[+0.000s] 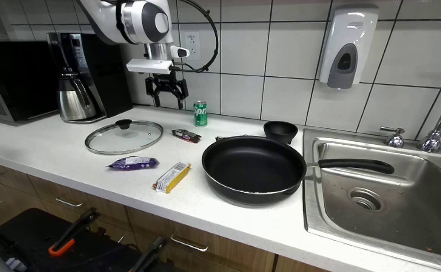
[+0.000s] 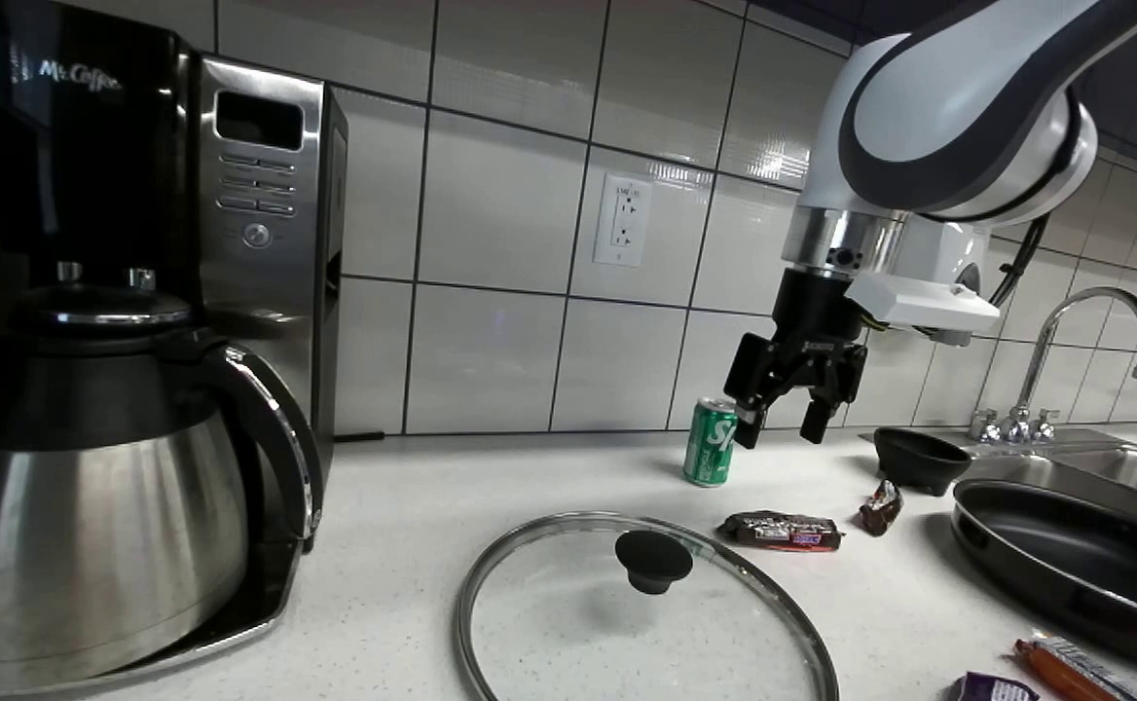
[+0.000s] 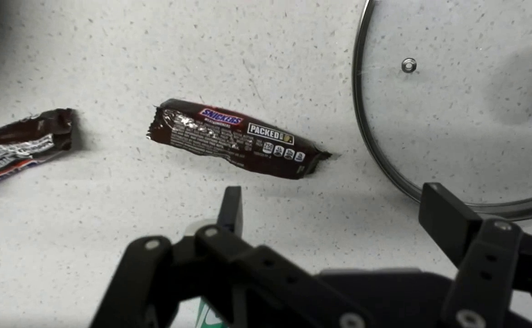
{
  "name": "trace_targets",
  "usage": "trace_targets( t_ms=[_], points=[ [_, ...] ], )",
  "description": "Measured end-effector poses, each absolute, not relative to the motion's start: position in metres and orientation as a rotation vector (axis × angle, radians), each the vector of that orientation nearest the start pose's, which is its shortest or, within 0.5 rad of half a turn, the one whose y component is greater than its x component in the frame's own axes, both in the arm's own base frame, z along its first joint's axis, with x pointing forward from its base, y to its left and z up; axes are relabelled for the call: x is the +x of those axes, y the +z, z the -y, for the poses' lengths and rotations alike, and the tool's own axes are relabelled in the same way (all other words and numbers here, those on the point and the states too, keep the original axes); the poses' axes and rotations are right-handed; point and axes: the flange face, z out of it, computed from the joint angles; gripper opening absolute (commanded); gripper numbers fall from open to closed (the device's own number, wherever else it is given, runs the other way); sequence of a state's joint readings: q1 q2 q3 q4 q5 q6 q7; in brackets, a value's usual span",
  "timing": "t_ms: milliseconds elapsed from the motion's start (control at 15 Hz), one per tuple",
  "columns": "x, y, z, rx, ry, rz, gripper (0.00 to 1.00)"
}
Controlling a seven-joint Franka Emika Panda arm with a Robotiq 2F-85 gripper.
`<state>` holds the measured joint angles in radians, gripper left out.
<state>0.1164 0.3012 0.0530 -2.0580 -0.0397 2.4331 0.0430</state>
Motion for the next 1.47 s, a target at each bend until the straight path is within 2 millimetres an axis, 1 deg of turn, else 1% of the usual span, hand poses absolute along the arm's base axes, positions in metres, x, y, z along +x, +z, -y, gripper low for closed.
trace_targets(
  t_ms=[133, 200, 600, 800, 1067, 1267, 1467],
  points=[
    [0.586, 0.291, -0.096, -3.131, -0.099, 0.304, 1.00],
    [0.584, 0.288, -0.095, -3.124, -0.088, 0.364, 1.00],
    [0.572, 0.268, -0.092, -3.012, -0.014, 0.859, 1.00],
    [0.571, 0.259, -0.089, -2.930, 0.008, 1.091, 1.00],
    [0.571, 0.253, -0.081, -2.826, 0.041, 1.366, 1.00],
    [0.572, 0.249, -0.080, -2.760, 0.061, 1.530, 1.00],
    [0.574, 0.241, -0.081, -2.713, 0.077, 1.615, 1.00]
  ],
)
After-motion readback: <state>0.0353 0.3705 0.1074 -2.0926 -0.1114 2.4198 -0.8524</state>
